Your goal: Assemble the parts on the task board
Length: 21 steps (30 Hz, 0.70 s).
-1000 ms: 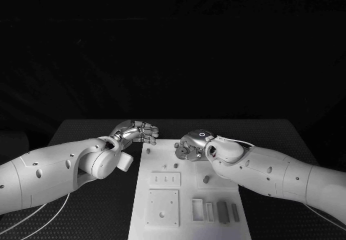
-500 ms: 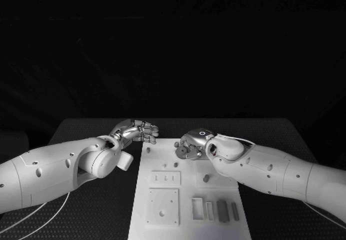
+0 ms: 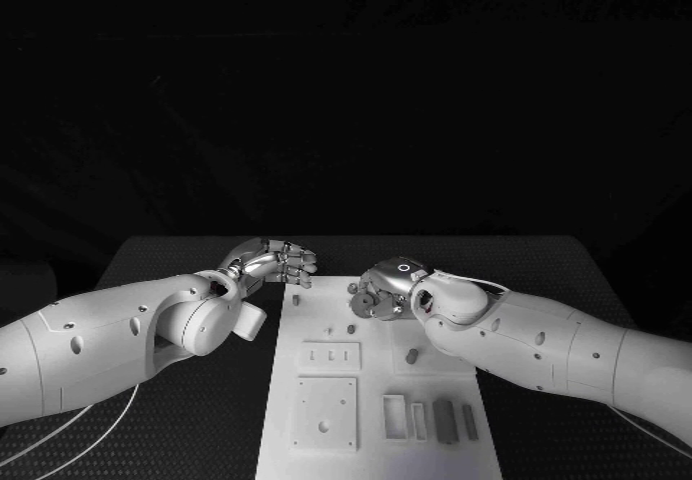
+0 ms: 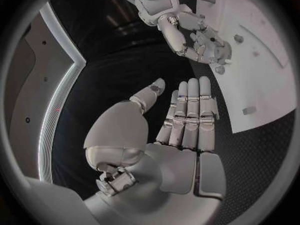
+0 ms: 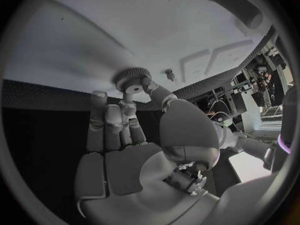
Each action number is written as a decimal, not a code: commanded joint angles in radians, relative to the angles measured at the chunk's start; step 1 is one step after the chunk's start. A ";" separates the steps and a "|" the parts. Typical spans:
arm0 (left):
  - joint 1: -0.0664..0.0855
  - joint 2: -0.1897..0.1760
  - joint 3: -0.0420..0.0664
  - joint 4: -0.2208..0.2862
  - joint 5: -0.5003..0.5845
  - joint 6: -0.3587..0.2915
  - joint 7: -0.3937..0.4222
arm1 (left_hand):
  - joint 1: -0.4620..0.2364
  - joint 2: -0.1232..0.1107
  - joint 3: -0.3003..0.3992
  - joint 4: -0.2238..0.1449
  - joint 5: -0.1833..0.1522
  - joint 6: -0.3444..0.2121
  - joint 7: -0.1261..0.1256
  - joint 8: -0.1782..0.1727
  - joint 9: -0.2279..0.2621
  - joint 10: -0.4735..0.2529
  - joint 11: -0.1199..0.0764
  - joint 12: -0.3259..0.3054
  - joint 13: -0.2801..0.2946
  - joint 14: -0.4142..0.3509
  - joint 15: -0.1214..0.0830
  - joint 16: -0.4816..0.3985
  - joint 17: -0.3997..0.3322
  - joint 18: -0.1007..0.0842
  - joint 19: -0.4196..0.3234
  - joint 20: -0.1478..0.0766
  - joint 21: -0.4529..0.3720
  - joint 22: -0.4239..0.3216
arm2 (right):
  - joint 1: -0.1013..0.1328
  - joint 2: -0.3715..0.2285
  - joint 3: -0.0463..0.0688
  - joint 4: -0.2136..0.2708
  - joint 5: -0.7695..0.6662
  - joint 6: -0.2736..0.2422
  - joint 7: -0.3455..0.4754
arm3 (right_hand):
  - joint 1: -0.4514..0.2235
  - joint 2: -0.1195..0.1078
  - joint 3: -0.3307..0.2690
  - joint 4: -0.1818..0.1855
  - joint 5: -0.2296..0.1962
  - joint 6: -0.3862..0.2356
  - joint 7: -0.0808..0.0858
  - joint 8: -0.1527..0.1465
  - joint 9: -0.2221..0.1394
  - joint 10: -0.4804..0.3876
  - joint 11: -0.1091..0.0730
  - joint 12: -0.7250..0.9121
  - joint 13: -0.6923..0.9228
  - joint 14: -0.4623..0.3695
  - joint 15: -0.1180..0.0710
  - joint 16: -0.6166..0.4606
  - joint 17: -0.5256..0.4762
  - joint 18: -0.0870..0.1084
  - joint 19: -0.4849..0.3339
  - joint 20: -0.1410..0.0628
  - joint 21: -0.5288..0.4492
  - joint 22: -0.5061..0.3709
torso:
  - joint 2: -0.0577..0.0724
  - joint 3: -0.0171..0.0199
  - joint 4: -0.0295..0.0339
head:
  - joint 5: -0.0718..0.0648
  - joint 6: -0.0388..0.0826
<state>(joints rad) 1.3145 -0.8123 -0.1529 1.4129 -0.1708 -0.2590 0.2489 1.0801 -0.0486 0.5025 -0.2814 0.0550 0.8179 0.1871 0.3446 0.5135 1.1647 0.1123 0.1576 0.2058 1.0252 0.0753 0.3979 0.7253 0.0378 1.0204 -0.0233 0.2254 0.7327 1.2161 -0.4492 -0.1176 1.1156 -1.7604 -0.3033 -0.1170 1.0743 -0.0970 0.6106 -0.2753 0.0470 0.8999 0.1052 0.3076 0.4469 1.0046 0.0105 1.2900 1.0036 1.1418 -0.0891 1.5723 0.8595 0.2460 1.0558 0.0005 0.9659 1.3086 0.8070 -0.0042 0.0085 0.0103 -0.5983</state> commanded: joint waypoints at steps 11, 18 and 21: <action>0.001 -0.002 0.001 0.004 -0.003 0.003 0.006 | -0.003 -0.002 -0.005 0.000 0.000 -0.005 0.000 -0.004 0.001 -0.001 0.004 -0.006 0.001 0.005 0.001 -0.005 0.003 0.014 -0.002 0.000 -0.006 0.002 | -0.018 -0.028 -0.013 0.046 -0.085 -0.009 -0.061 | -0.009 0.012 0.003 -0.004 0.003 0.106 -0.003 0.055 0.047 0.030 -0.017 -0.003 -0.014 0.046 -0.016 0.004 0.028 0.016 0.023 -0.007 0.004 0.015 | -0.001 0.0006 -0.0005 | -0.001 0.002; 0.002 -0.004 0.001 0.006 -0.004 0.001 0.005 | -0.003 -0.002 -0.005 0.000 0.000 -0.005 0.000 -0.004 0.001 -0.001 0.004 -0.006 0.002 0.006 0.001 -0.005 0.003 0.015 -0.002 0.000 -0.006 0.002 | -0.018 -0.052 -0.009 0.082 -0.099 -0.041 -0.085 | -0.014 0.011 0.003 -0.005 0.003 0.112 -0.006 0.057 0.049 0.037 -0.021 -0.004 -0.016 0.058 -0.020 0.005 0.039 0.016 0.029 -0.010 0.006 0.015 | -0.001 -0.0004 -0.0014 | -0.002 0.003; 0.002 -0.005 0.001 0.007 -0.008 0.000 0.004 | 0.001 -0.005 -0.005 -0.003 0.000 -0.005 0.000 -0.004 0.002 -0.001 0.003 -0.007 0.002 0.006 0.001 -0.007 0.005 0.015 -0.002 0.000 -0.007 0.003 | -0.016 -0.059 -0.007 0.090 -0.102 -0.055 -0.092 | -0.017 0.010 0.003 -0.003 0.003 0.112 -0.007 0.056 0.049 0.038 -0.021 -0.005 -0.017 0.058 -0.021 0.004 0.036 0.016 0.030 -0.010 0.006 0.014 | -0.002 -0.0004 -0.0014 | -0.001 0.005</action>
<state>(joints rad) 1.3149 -0.8176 -0.1529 1.4165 -0.1719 -0.2599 0.2473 1.0801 -0.0486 0.5025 -0.2814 0.0550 0.8179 0.1871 0.3447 0.5144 1.1647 0.1123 0.1543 0.2069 1.0252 0.0754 0.3969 0.7296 0.0377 1.0204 -0.0233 0.2254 0.7343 1.2040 -0.5049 -0.1227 1.2048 -1.8337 -0.3596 -0.1778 1.0686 -0.0842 0.6095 -0.2812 0.0470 0.9221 0.0835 0.3077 0.4397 1.0353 -0.0126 1.2902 0.9871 1.1891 -0.1033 1.5720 0.8970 0.2462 1.0828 -0.0087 0.9659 1.3086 0.8063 -0.0039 0.0069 0.0083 -0.5953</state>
